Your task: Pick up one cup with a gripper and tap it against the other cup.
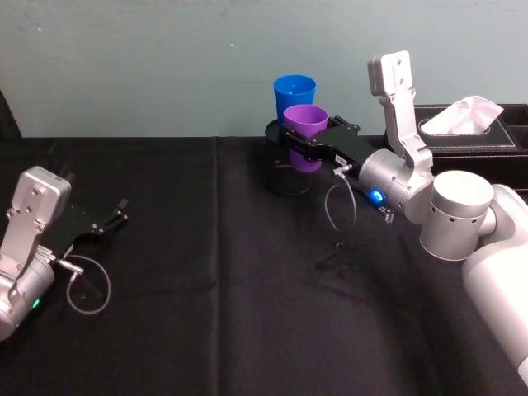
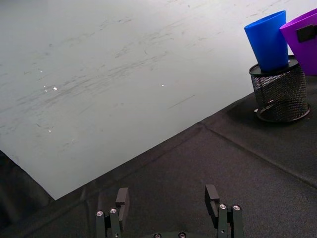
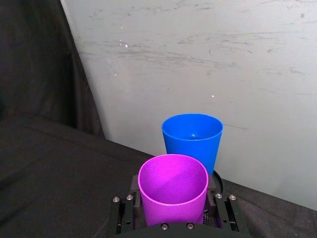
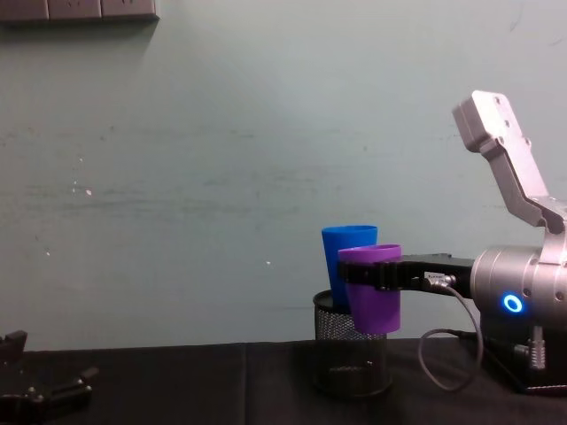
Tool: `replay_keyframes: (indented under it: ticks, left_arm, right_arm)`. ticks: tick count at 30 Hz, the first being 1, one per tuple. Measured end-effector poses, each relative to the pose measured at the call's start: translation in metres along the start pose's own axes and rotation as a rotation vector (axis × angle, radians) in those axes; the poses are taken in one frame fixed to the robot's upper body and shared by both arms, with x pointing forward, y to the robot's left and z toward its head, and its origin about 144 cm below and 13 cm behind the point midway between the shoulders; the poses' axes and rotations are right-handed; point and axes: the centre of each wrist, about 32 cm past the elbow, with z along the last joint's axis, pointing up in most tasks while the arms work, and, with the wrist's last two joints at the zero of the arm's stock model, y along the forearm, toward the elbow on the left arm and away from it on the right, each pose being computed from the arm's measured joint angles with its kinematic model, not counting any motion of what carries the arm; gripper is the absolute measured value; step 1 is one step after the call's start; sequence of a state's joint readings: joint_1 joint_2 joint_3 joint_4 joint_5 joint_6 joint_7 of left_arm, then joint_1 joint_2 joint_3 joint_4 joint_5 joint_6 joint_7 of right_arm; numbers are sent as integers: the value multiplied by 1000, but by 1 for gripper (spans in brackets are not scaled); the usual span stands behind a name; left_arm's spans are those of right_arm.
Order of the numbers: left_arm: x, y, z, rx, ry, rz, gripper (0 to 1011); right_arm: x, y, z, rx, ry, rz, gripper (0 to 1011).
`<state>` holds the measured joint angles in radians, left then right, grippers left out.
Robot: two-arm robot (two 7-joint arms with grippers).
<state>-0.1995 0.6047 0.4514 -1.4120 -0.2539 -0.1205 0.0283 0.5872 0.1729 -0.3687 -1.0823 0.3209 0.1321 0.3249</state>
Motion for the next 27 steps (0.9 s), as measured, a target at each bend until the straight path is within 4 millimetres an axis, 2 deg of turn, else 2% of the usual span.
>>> replay_keyframes:
  ticks: [27]
  left_arm:
    - [0, 0, 0, 0, 0, 0, 1000]
  right_arm:
    - [0, 0, 0, 0, 0, 0, 730]
